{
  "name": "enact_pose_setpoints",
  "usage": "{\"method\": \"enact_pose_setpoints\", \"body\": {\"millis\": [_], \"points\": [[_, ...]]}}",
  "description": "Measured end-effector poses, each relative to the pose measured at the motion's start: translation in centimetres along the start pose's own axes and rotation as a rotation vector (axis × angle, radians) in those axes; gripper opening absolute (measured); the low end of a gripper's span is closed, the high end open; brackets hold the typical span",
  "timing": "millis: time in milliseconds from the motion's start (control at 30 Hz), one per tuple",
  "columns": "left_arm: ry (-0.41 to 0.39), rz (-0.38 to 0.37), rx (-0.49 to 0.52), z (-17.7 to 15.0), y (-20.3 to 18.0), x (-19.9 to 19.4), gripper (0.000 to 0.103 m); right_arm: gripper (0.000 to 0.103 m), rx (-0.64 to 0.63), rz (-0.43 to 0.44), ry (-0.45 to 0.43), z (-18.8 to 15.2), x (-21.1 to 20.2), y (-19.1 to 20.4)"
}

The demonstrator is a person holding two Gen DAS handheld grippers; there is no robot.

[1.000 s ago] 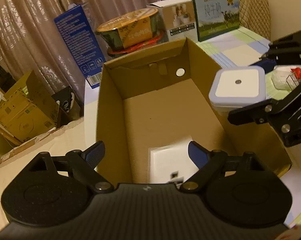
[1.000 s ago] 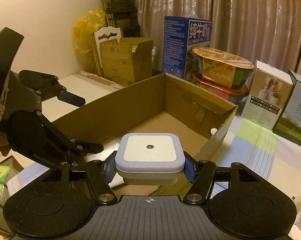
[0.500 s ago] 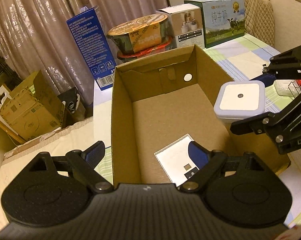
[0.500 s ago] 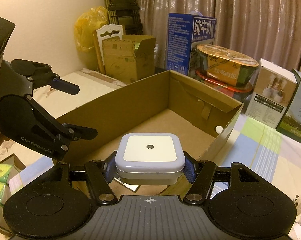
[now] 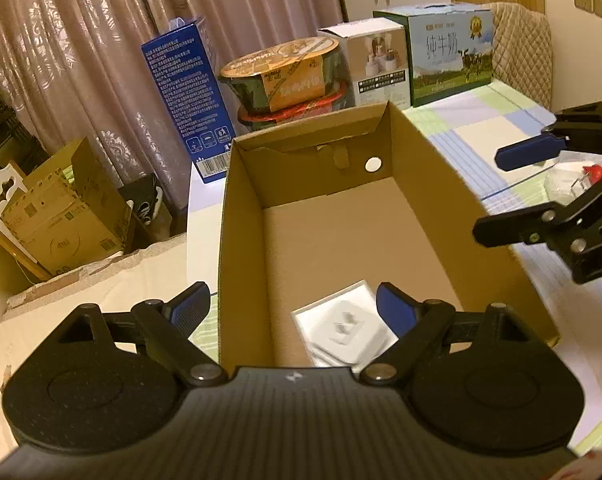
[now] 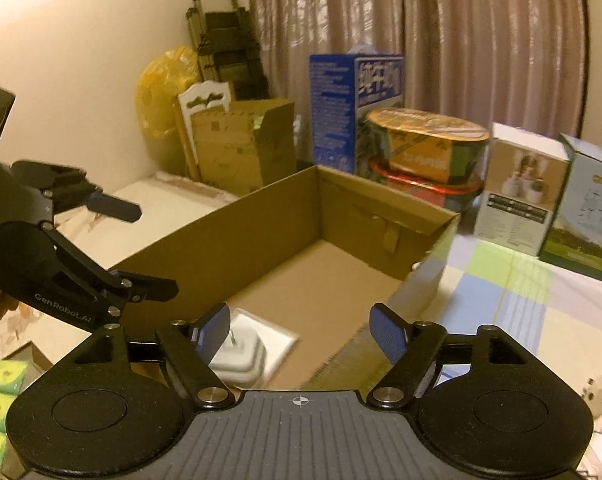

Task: Organize rigid objects
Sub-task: 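Lower the night-light into the cardboard box and open the right tool, then return both tools to the table toward the black toy car and green spool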

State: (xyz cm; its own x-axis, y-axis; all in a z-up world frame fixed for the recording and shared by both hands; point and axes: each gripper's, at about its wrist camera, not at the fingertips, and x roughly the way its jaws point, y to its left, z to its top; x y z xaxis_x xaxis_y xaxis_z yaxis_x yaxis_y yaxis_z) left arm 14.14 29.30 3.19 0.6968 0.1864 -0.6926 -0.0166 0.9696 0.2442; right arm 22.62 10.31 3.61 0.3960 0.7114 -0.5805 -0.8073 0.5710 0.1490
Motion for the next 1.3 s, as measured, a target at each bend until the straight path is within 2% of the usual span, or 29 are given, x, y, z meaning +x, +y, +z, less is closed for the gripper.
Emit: {"method": "enact_pose_setpoints", "body": {"millis": [367, 533, 767, 1000, 1133, 1300], "points": [[-0.057, -0.033, -0.066, 1.5, -2.7, -4.0, 0.088, 0.074, 0.045, -0.074, -0.069, -0.9, -7.8, -1.5], [-0.099, -0.074, -0.075, 2.7, -5.6, -6.3, 0.089, 0.074, 0.039, -0.154, -0.091, -2.6, -12.5, -2.8], [-0.151, -0.152, -0.051, 4.2, -11.3, -8.4, 0.091, 0.076, 0.070, -0.311, -0.102, -6.6, -19.5, -6.3], [-0.158, -0.241, -0.022, 5.3, -17.6, -8.1, 0.092, 0.079, 0.210, -0.450, -0.110, -11.2, -25.9, -10.6], [-0.151, -0.264, 0.016, 5.5, -21.1, -7.3, 0.092, 0.080, 0.270, -0.482, -0.098, -13.8, -27.6, -12.4], [-0.117, -0.284, 0.031, 5.2, -24.3, -4.9, 0.092, 0.080, 0.316, -0.492, -0.076, -16.1, -27.8, -13.6]]}}
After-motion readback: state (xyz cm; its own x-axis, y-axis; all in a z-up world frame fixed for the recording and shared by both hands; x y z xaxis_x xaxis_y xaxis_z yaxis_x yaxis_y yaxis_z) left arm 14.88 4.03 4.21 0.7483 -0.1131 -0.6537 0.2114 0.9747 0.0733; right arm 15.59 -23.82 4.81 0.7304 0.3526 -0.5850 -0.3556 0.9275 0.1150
